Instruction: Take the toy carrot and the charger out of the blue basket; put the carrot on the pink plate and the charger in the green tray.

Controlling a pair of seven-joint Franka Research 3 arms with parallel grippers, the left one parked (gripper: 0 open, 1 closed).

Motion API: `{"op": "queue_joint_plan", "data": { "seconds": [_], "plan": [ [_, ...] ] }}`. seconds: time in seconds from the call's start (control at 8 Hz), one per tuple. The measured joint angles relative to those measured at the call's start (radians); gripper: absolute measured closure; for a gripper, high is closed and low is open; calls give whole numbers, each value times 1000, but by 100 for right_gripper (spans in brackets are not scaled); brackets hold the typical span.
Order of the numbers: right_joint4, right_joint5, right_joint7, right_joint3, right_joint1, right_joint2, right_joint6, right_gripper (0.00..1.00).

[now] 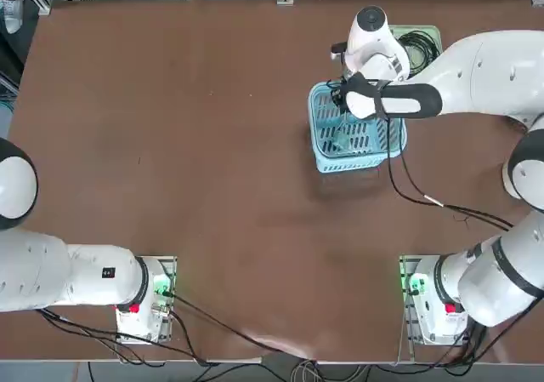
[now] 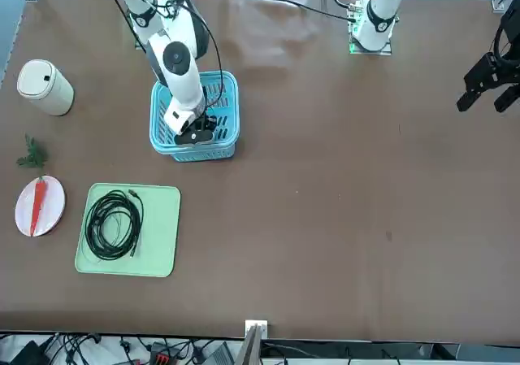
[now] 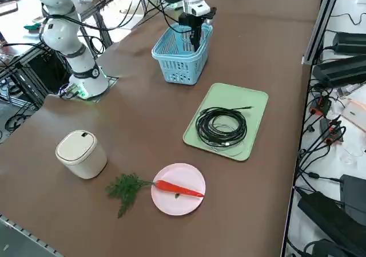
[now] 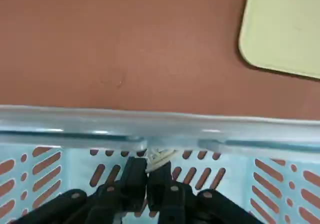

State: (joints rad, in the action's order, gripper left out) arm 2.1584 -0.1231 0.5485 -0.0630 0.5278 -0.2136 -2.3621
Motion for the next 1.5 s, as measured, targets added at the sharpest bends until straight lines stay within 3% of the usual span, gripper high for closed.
{"op": "queue_joint_plan", "data": {
  "seconds": [0.5,1.12,1.5],
  "plan": [
    [-11,0,19,2,-2,113,216,94],
    [-16,0,22,5,-18,203,332,94],
    [-122,0,22,9,-19,233,509,94]
  ]
}}
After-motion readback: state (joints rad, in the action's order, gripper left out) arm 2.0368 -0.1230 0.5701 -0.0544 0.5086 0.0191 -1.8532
